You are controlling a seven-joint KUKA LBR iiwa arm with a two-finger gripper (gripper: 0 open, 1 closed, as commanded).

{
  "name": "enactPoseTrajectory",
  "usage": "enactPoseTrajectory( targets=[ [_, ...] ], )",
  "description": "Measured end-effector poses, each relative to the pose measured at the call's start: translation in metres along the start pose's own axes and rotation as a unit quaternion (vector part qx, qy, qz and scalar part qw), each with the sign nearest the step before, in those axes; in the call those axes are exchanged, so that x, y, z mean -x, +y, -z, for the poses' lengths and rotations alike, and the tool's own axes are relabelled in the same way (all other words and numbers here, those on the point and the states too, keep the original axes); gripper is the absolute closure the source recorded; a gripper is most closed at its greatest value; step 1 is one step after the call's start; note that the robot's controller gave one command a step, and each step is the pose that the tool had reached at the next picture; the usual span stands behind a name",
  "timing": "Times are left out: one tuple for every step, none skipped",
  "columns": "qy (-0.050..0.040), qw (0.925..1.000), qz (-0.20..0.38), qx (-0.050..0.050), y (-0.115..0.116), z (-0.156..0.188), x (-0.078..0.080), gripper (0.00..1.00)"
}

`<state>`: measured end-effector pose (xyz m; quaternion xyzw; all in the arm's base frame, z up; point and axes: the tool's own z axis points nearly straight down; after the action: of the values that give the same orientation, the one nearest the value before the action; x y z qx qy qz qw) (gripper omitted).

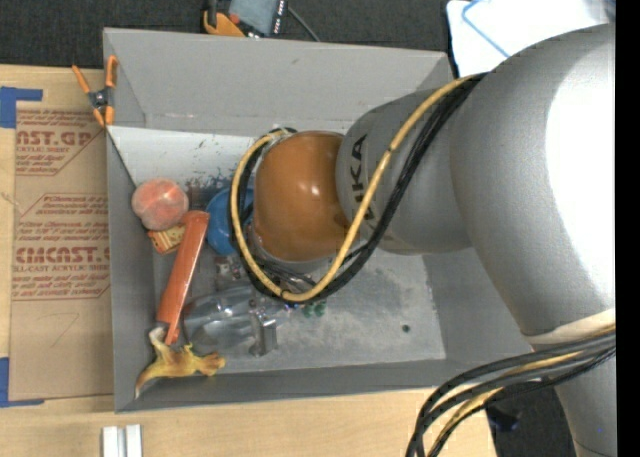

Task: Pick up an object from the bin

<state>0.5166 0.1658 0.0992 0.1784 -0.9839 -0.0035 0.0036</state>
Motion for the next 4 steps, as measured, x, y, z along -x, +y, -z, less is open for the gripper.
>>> enactPoseTrajectory(
  targets=[
    [-0.0066,0.9972,-0.075,-0.003,-0.014,-0.029,0.003,0.00],
    [-0.0106,0.9982,-0.059,-0.002,0.007,-0.028,-0.026,1.00],
    [-0.0106,0.9982,-0.059,-0.002,0.007,-0.028,-0.026,1.00],
    [-0.0108,0.9982,-0.059,-0.002,0.007,-0.028,-0.026,1.00]
  ],
)
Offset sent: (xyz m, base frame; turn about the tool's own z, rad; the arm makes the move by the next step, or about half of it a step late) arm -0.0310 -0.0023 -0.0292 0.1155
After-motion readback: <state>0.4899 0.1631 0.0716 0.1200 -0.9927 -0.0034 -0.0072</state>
